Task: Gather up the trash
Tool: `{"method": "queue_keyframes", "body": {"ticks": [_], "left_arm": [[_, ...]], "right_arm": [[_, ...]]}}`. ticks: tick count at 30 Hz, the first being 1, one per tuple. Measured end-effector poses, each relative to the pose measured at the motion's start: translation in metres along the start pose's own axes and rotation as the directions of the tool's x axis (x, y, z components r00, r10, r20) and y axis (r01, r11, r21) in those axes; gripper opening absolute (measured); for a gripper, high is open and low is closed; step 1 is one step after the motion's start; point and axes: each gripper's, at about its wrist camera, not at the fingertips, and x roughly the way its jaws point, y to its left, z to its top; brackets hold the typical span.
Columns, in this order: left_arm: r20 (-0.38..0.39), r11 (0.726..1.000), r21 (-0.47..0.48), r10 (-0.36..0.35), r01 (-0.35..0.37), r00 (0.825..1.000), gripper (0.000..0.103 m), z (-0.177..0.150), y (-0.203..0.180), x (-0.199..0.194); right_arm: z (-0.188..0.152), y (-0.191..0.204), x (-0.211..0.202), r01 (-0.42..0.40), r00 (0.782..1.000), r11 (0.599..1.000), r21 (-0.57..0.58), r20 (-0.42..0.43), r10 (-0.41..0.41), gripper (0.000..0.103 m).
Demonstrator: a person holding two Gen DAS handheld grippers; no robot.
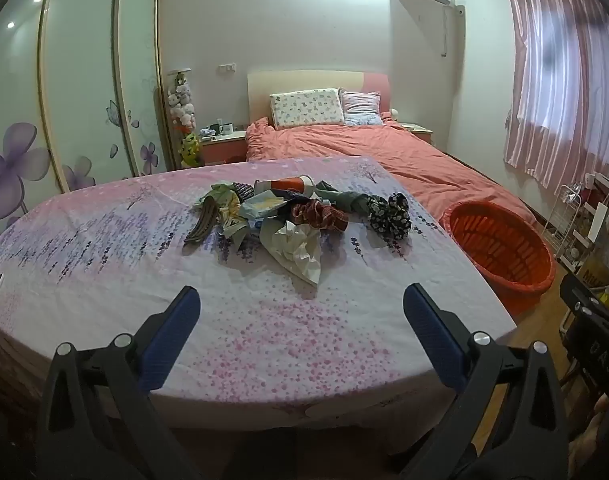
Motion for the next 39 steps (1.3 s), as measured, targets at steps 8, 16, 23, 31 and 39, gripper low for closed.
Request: {"method": "queue_keyframes", "body": {"ticks": [8, 16, 23, 31, 39], "left_arm": [[-0.002, 1.000, -0.003, 0.006, -0.006, 1.000, 0.099, 0.0002, 0.0014, -0.0008], [-0.002, 1.000, -0.002, 0.002, -0.002, 1.000, 0.099, -0.0006, 0.0000, -0.0024], [-0.008, 1.000, 0.001, 0.002, -0.002, 1.000, 0.099, 0.0000, 0.0000, 0.0003], [-0.009, 1.000, 0.001, 0.002, -0.002, 1.000, 0.099, 0.0000, 0.0001, 0.0004], [-0.009, 1.000, 0.001, 0.002, -0.002, 1.000, 0.099, 0.0000, 0.0002, 0.0004]], "right_arm": [[0.0001, 0.0002, 0.0006, 0.002, 1.000, 1.000, -0.002, -0.002, -0.002, 0.101], [-0.0004, 0.0006, 0.0011, 0.003, 1.000, 1.000, -0.004, -0.004, -0.003, 0.101], [-0.0009, 0.0010, 0.0013, 0.002, 1.000, 1.000, -0.005, -0.004, -0.002, 0.101], [-0.0012, 0.0010, 0.0017, 0.004, 1.000, 1.000, -0.006, -0.006, -0.004, 0.101], [-0.0012, 0.0005, 0.0021, 0.003, 1.000, 1.000, -0.007, -0.007, -0.004, 0.101]]}}
